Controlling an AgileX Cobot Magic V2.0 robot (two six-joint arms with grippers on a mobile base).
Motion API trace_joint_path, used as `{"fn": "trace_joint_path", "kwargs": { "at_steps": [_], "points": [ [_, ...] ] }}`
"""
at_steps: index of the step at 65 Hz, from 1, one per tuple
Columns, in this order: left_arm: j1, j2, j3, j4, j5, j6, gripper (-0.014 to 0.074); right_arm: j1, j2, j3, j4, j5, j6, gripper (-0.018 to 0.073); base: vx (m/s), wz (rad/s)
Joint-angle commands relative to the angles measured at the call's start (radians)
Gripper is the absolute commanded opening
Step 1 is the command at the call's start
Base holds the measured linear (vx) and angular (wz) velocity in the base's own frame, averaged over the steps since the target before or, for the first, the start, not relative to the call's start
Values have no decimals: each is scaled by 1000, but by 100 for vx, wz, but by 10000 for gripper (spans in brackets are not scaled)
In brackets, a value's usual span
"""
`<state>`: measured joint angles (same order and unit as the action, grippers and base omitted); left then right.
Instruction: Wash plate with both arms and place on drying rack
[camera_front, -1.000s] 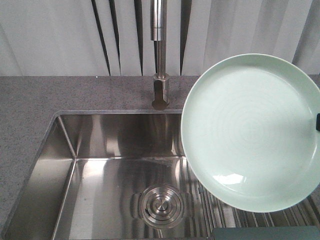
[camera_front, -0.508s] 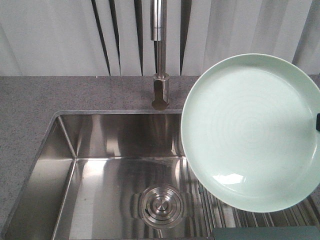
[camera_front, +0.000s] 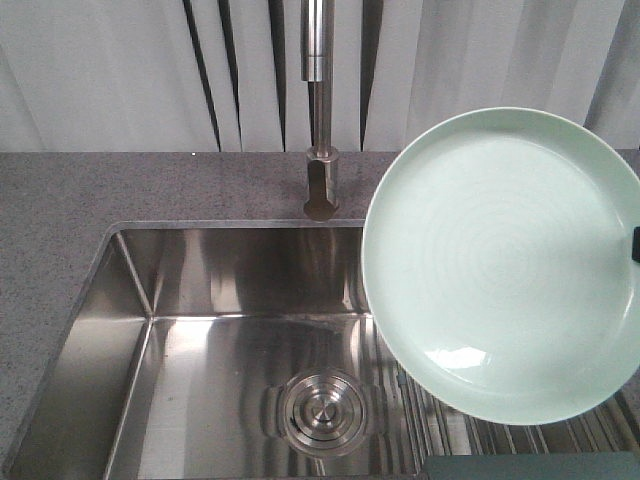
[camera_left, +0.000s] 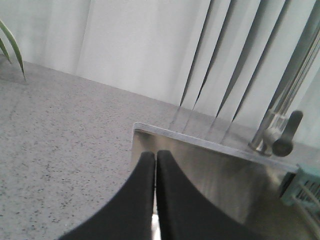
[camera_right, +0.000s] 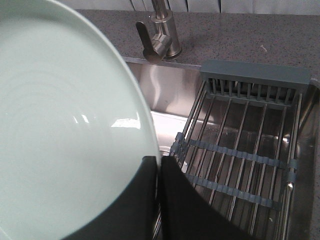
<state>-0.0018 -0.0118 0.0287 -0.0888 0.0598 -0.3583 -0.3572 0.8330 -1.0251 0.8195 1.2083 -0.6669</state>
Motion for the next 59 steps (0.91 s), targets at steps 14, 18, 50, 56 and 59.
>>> {"fn": "trace_joint_path", "kwargs": {
  "at_steps": [14, 18, 50, 56, 59],
  "points": [
    [-5, -15, 17, -38, -236, -307, -6, -5, -4, -24, 56, -40, -4, -11, 0, 0],
    [-5, -15, 17, -38, -290, -384, -6, -5, -4, -24, 56, -40, -4, -11, 0, 0],
    [-6, -14, -17, 70, -675, -912, -6, -5, -4, -26, 41, -132, 26, -7, 0, 0],
    [-6, -7, -74, 201, -645, -999, -6, -5, -4, -29, 1, -162, 64, -6, 0, 0],
    [-6, 9, -117, 277, -621, -1028, -6, -5, -4, -29, -29, -178, 80, -6, 0, 0]
  ]
}}
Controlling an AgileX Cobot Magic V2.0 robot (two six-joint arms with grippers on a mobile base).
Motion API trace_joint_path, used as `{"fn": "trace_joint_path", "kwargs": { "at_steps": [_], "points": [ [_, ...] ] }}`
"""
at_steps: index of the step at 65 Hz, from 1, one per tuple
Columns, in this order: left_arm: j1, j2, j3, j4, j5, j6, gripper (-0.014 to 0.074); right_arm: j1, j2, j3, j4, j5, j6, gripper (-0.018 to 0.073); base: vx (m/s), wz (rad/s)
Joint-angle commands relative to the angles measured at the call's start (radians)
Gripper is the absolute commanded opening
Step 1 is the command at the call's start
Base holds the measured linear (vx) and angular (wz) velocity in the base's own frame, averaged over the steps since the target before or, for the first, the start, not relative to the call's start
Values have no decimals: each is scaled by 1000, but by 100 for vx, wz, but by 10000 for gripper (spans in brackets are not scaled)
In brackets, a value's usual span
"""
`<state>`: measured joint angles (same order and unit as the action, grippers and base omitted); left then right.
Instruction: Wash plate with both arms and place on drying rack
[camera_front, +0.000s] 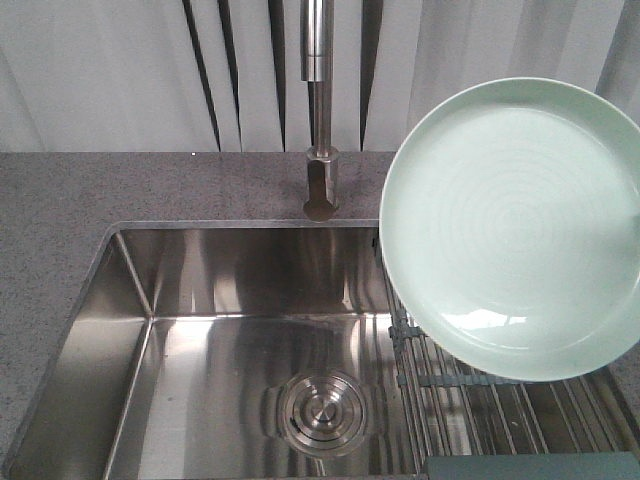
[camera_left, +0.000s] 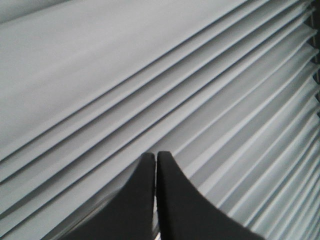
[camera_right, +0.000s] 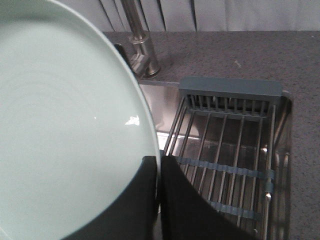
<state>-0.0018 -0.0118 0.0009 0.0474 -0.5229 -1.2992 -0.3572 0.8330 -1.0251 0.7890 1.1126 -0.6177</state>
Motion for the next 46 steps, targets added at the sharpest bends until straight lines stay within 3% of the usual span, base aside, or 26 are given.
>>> {"fn": "trace_joint_path", "kwargs": {
  "at_steps": [1, 10, 18, 35, 46],
  "points": [
    [-6, 16, -102, 162, -31, -93, -6, -5, -4, -29, -9, -85, 37, -6, 0, 0],
    [-6, 123, -230, 324, 21, -93, -6, -5, -4, -29, -119, -130, 104, -6, 0, 0],
    [-6, 277, -323, 455, 4, -108, -6, -5, -4, -29, -154, -128, 131, -6, 0, 0],
    [-6, 667, -469, 657, -180, -153, 6, -5, -4, -29, -149, -129, 131, -6, 0, 0],
    [-6, 899, -577, 799, -296, -225, 38, -5, -4, -29, -148, -129, 131, -6, 0, 0]
  ]
}}
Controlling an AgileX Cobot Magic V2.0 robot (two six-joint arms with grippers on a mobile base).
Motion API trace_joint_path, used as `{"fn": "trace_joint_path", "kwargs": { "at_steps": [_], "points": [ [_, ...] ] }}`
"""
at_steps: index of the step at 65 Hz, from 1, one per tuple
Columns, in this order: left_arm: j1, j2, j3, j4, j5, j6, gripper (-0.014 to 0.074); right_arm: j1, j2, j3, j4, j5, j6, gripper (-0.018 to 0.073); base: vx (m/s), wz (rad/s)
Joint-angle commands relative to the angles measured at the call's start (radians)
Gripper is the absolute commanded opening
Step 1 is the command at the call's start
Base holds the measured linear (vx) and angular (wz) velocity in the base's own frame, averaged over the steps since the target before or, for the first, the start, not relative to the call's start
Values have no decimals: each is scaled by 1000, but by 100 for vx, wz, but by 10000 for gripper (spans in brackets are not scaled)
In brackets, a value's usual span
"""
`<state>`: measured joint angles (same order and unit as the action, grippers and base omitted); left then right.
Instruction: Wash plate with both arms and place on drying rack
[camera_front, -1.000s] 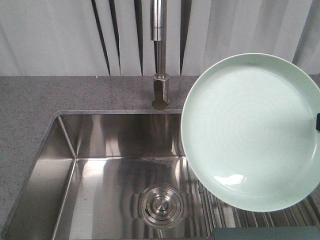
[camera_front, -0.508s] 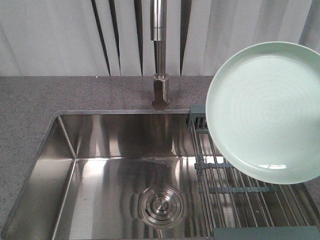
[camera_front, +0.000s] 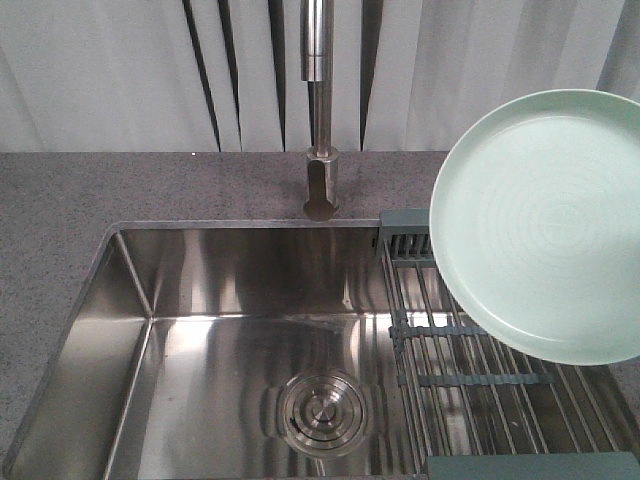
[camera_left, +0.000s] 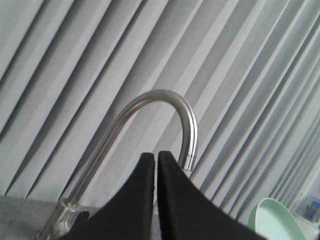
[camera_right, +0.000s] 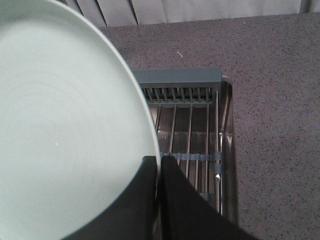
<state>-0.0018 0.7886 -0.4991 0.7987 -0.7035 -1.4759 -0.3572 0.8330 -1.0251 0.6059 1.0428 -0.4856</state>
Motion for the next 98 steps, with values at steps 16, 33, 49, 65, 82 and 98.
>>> {"fn": "trace_joint_path", "kwargs": {
  "at_steps": [16, 33, 49, 65, 82, 98],
  "points": [
    [-6, 430, -298, 263, -263, -175, 207, -5, -4, -29, 35, -57, -1, -6, 0, 0],
    [-10, 701, -551, 399, -282, -314, 429, -5, -4, -29, 38, -56, -1, -6, 0, 0],
    [-76, 912, -781, 457, -304, -405, 445, -5, -4, -29, 38, -57, -1, -6, 0, 0],
    [-153, 1112, -1014, 464, -288, -441, 445, -5, -4, -29, 38, -57, -2, -6, 0, 0],
    [-176, 1289, -1240, 570, -281, -611, 445, -5, -4, -29, 38, -57, -2, -6, 0, 0],
    [-188, 1377, -1357, 595, -274, -640, 445, -5, -4, -29, 38, -57, -2, -6, 0, 0]
  ]
}}
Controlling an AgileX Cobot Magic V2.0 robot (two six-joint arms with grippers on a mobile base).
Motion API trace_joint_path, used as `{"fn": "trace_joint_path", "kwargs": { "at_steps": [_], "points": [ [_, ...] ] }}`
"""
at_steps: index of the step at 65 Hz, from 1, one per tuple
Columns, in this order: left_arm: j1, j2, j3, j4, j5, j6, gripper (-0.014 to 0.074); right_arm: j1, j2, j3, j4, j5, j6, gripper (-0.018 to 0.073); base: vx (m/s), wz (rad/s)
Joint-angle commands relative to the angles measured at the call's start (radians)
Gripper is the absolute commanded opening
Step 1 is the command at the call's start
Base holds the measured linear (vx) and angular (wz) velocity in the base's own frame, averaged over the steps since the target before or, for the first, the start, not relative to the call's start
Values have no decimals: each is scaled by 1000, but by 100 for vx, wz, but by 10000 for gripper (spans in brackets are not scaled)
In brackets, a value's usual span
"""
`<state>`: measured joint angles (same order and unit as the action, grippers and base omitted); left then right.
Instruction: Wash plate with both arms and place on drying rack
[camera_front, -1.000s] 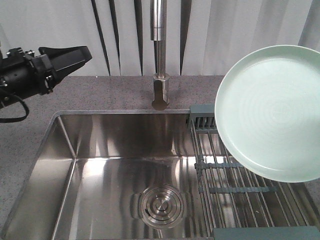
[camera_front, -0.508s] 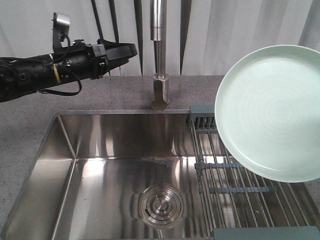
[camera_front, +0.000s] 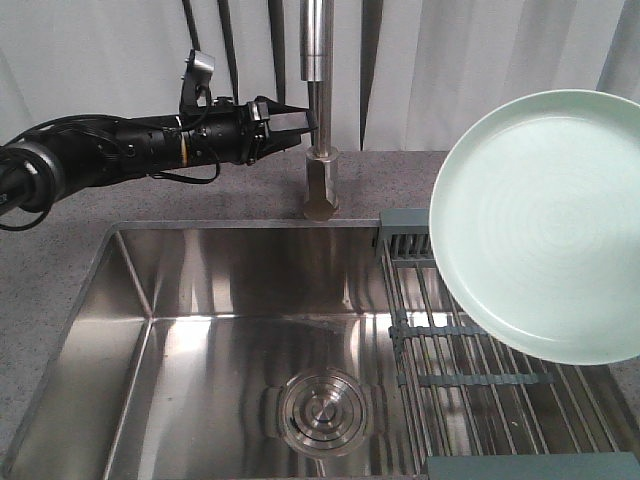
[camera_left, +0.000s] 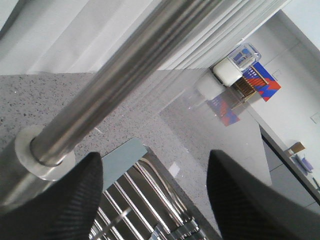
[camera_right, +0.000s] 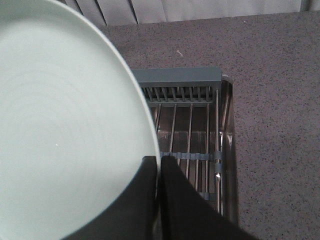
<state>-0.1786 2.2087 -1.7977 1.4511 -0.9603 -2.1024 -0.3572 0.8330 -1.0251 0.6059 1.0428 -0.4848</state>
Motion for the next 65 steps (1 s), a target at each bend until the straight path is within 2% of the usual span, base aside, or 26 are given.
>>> {"fn": "trace_joint_path", "kwargs": {
  "at_steps": [1, 17, 40, 65],
  "points": [
    [-13, -40, -63, -57, -15, -13, 445, -5, -4, -29, 38, -57, -3, -6, 0, 0],
    [-40, 4, -91, -55, -3, -13, 445, -5, -4, -29, 38, -57, -3, -6, 0, 0],
    [-69, 17, -91, -52, -84, -13, 445, -5, -4, -28, 38, -57, -4, -6, 0, 0],
    [-70, 17, -91, 106, -220, -13, 445, -5, -4, -28, 38, -56, -5, -6, 0, 0]
  ]
}}
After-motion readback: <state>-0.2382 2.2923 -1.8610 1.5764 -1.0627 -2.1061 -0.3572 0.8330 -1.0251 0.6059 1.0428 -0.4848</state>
